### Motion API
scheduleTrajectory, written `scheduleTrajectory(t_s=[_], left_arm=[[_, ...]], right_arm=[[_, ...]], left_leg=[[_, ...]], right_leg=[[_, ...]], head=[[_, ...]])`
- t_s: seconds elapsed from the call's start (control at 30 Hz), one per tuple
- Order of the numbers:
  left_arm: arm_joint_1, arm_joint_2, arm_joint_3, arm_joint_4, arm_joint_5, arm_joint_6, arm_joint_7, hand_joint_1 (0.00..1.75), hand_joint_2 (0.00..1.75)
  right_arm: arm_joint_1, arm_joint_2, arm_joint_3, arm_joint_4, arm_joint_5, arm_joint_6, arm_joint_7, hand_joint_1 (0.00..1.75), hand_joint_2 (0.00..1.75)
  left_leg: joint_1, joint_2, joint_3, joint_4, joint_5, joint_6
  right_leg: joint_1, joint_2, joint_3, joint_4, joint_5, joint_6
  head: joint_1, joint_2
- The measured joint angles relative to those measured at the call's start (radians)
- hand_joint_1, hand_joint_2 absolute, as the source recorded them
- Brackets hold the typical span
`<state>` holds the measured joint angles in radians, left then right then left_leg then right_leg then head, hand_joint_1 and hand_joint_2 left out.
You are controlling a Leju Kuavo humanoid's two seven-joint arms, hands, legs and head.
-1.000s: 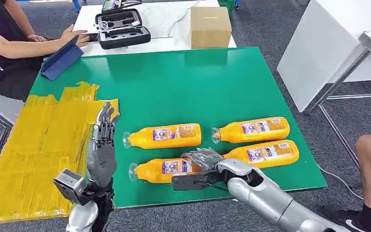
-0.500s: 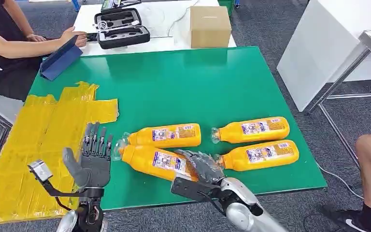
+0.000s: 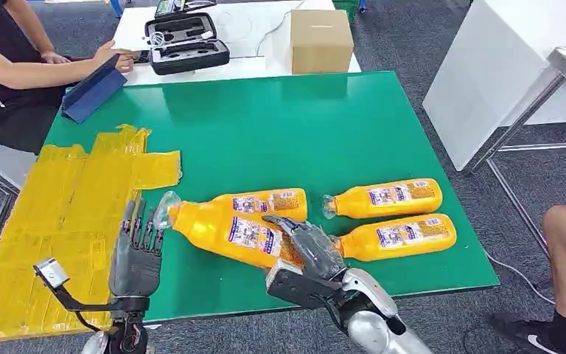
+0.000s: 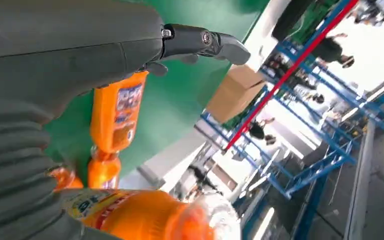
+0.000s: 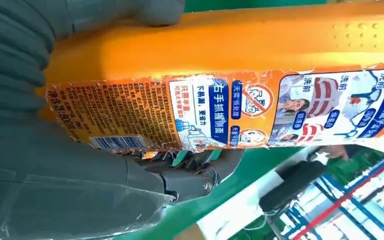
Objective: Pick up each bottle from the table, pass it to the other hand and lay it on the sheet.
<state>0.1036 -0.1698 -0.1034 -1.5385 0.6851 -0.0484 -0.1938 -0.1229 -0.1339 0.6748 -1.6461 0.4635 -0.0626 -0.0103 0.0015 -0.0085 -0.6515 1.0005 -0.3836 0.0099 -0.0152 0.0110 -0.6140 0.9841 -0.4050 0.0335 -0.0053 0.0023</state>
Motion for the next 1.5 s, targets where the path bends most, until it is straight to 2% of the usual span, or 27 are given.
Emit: scheduleTrajectory(t_s=[0.27,0.67,0.93,1.2,1.5], left_arm=[[-0.001,0.008,-0.023,0.008,-0.031,-0.061,0.001,0.0,1.75],[-0.019,0.014,-0.094,0.008,-0.093,-0.224,-0.014,0.0,1.75],[-0.034,0.014,-0.107,0.01,-0.138,-0.251,-0.028,0.0,1.75],[-0.044,0.01,-0.103,0.027,-0.156,-0.25,-0.034,0.0,1.75],[-0.045,0.008,-0.097,0.037,-0.161,-0.25,-0.041,0.0,1.75]], right_arm=[[-0.01,0.008,0.0,-0.011,-0.005,0.0,0.0,1.75,1.75],[-0.106,0.037,-0.001,0.024,-0.03,0.063,0.005,1.75,1.75],[-0.149,0.072,0.03,0.072,-0.02,0.102,0.014,1.75,1.75],[-0.167,0.113,0.129,0.104,-0.002,0.136,0.013,1.75,1.75],[-0.185,0.118,0.176,0.124,-0.003,0.163,0.002,1.75,1.75]], left_leg=[[0.0,0.0,0.0,0.0,0.0,0.0],[0.0,0.0,0.0,0.0,0.0,0.0],[0.0,0.0,0.0,0.0,0.0,0.0],[0.0,0.0,0.0,0.0,0.0,0.0],[0.0,0.0,0.0,0.0,0.0,0.0]], right_leg=[[0.0,0.0,0.0,0.0,0.0,0.0],[0.0,0.0,0.0,0.0,0.0,0.0],[0.0,0.0,0.0,0.0,0.0,0.0],[0.0,0.0,0.0,0.0,0.0,0.0],[0.0,0.0,0.0,0.0,0.0,0.0]], head=[[0.0,0.0],[0.0,0.0],[0.0,0.0],[0.0,0.0],[0.0,0.0]])
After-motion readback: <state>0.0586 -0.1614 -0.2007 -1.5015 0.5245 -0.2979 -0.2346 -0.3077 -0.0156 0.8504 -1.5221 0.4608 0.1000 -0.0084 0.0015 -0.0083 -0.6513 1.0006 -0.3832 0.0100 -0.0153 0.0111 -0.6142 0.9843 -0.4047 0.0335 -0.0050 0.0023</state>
